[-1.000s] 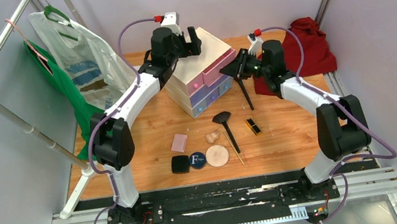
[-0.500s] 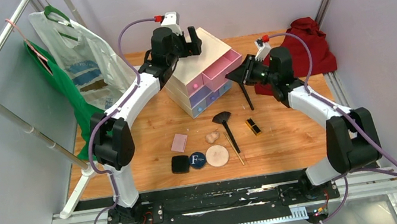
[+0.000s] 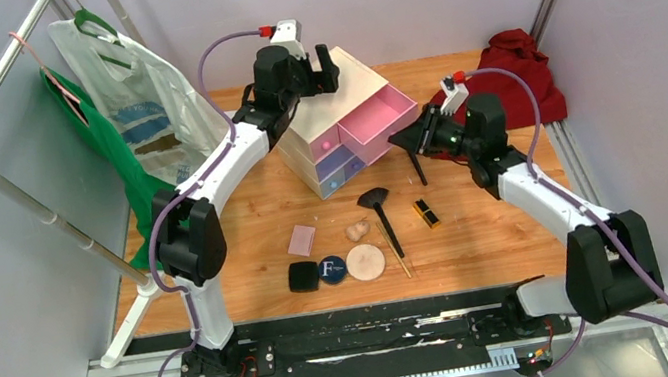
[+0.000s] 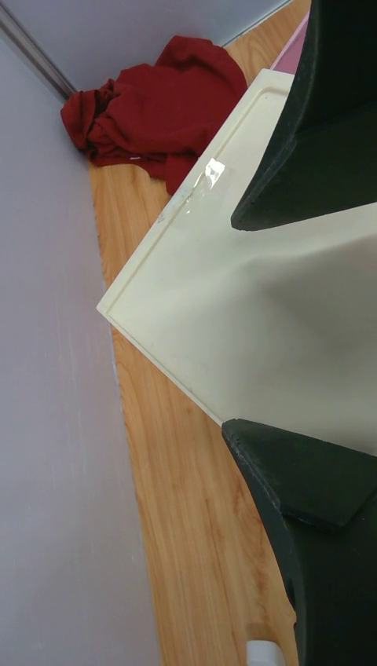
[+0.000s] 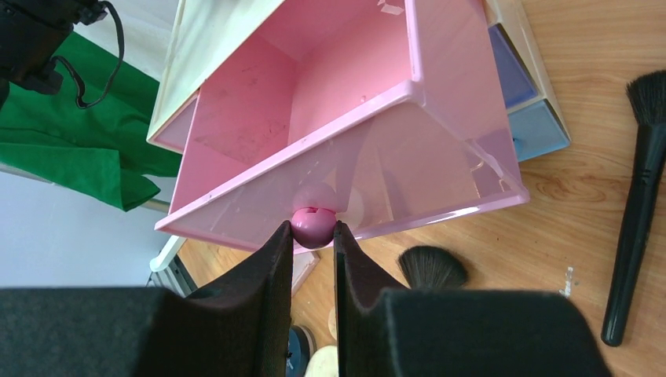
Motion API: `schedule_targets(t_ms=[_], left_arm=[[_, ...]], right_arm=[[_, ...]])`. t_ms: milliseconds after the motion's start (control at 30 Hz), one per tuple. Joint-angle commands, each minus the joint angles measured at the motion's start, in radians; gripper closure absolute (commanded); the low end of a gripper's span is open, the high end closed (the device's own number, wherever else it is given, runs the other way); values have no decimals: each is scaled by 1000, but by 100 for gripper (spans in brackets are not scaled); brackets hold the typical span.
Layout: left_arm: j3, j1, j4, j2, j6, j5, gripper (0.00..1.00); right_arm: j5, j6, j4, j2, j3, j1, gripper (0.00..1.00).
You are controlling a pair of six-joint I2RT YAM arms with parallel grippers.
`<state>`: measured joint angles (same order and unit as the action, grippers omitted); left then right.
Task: Organize the makeup
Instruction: Open the drawer in the storage box.
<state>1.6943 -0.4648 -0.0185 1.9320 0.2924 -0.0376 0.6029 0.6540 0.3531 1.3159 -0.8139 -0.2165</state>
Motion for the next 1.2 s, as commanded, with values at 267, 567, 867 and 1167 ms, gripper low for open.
schedule_targets(t_ms=[267, 567, 867, 1167], left_arm=[[-78, 45, 275, 116, 24, -32, 2], [-97, 44, 267, 108, 28, -26, 2], [-116, 44, 254, 89, 27, -16, 2], [-129, 44, 240, 4, 14, 3, 2]], right_arm=[[-19, -47, -47, -141, 86, 26, 99], [-3, -69, -67, -122, 66, 26, 99], [16, -100, -95, -118, 37, 26, 33], [-10, -171, -210, -192, -21, 26, 26]])
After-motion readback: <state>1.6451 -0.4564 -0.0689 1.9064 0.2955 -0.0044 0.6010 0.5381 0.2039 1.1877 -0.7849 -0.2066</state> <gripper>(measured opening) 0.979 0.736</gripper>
